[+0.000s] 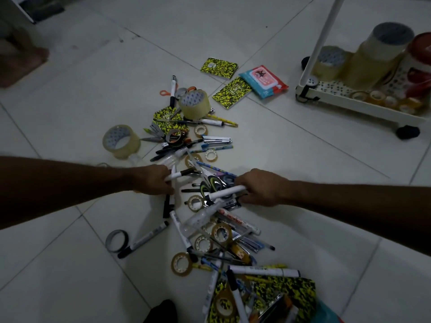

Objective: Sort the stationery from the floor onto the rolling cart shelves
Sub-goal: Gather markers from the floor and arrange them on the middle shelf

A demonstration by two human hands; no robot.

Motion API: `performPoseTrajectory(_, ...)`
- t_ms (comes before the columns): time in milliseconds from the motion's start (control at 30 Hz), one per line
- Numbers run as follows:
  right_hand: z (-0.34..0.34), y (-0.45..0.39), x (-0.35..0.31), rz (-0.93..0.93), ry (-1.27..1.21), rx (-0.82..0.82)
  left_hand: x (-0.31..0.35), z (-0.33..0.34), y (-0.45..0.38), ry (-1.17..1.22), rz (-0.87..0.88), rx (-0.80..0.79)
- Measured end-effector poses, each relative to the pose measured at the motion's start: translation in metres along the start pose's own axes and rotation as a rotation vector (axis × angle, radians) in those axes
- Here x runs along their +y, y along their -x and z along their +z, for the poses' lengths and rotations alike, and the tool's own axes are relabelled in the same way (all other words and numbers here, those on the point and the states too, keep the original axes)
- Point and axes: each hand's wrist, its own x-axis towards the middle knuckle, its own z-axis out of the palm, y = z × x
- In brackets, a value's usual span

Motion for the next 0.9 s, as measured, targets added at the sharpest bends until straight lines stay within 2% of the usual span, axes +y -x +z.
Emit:
performPoseTrajectory(100,0.005,-0.003,0.003,0.003,0.088,0.003,-0.001,0.008,-0.001,0.094,-0.018,0.051)
performPoseTrajectory(233,0.004,-0.001,0.007,-0.028,0.043,-0.025,0.011,0.014,0.000,0.178,-0.037,0.099)
performPoseTrajectory(400,-0.014,0.015,0.024,-0.027,-0.041,-0.088,0.020,0.011,-0.002,0.303,-0.105,0.050)
performPoseTrajectory(500,-0.029,0.032,0.040,0.016,-0.028,-0.079,0.020,0.002,0.003,0.389,-0.083,0.061)
performPoseTrajectory(700,-0.067,0.065,0.064,0.116,-0.101,0.076,0.040,-0.031,0.017,0.521,0.073,0.155)
performPoseTrajectory(900,-0.107,0.091,0.067,0.298,-0.180,0.377,0.121,-0.104,0.026,0.672,0.333,0.273)
